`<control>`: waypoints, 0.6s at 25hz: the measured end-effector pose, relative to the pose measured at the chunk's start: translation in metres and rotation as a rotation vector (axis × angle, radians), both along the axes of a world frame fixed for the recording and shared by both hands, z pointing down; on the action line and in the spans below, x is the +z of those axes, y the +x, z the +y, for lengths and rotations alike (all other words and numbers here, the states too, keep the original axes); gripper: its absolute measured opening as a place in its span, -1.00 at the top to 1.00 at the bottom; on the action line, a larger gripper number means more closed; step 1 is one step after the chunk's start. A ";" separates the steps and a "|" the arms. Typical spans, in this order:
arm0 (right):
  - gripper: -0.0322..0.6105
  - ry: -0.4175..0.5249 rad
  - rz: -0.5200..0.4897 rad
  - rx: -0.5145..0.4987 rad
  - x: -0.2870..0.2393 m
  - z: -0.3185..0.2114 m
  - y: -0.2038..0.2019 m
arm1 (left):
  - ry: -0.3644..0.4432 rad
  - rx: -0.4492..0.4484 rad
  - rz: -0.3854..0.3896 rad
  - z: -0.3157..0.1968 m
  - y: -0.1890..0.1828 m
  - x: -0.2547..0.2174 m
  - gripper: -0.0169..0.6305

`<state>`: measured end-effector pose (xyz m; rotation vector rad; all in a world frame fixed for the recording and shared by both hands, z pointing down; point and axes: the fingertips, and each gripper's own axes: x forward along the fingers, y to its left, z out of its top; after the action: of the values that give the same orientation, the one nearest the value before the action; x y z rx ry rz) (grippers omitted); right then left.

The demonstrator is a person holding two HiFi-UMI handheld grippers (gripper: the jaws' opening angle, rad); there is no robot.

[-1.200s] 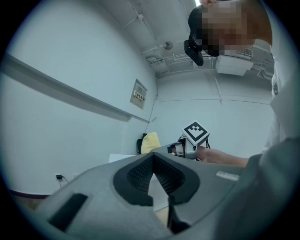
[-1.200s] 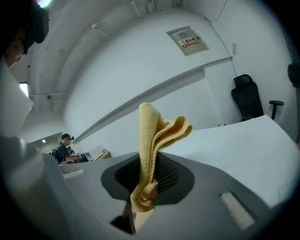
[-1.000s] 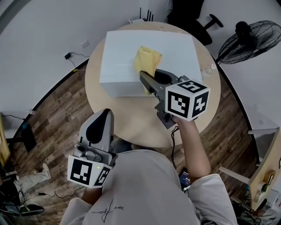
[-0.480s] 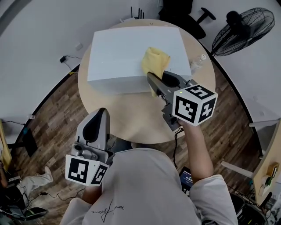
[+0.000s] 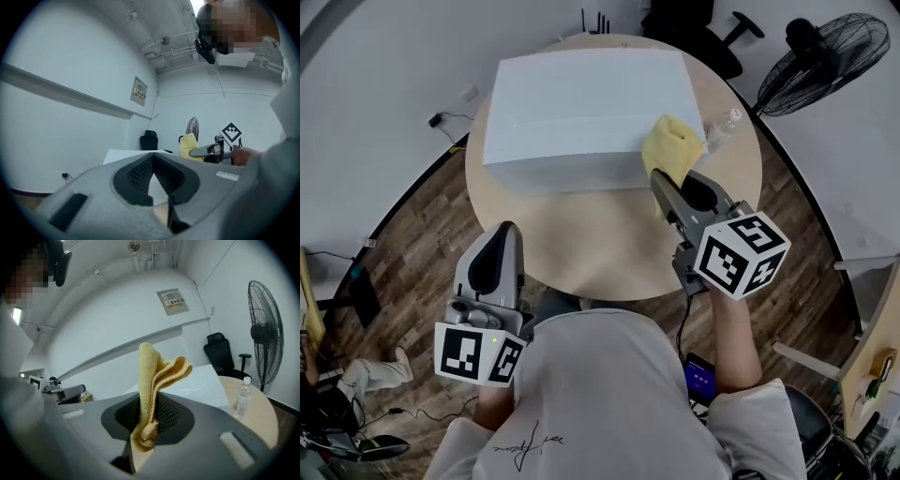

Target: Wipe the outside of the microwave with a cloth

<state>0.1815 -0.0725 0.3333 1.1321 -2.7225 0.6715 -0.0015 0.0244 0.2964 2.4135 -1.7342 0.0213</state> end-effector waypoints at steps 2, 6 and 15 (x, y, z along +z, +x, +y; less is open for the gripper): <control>0.69 0.003 0.013 0.018 0.003 0.004 0.010 | 0.002 -0.011 -0.018 -0.001 -0.001 0.001 0.98; 0.69 -0.006 0.041 0.054 0.010 0.014 0.031 | -0.010 -0.026 -0.018 0.000 0.000 0.005 0.98; 0.69 0.037 0.058 0.095 0.021 0.040 0.051 | -0.080 -0.054 -0.007 0.003 -0.005 0.037 0.98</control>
<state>0.2327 -0.0325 0.3543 1.2750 -2.6579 0.5931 -0.0062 0.0272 0.3332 2.3122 -1.7658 0.0898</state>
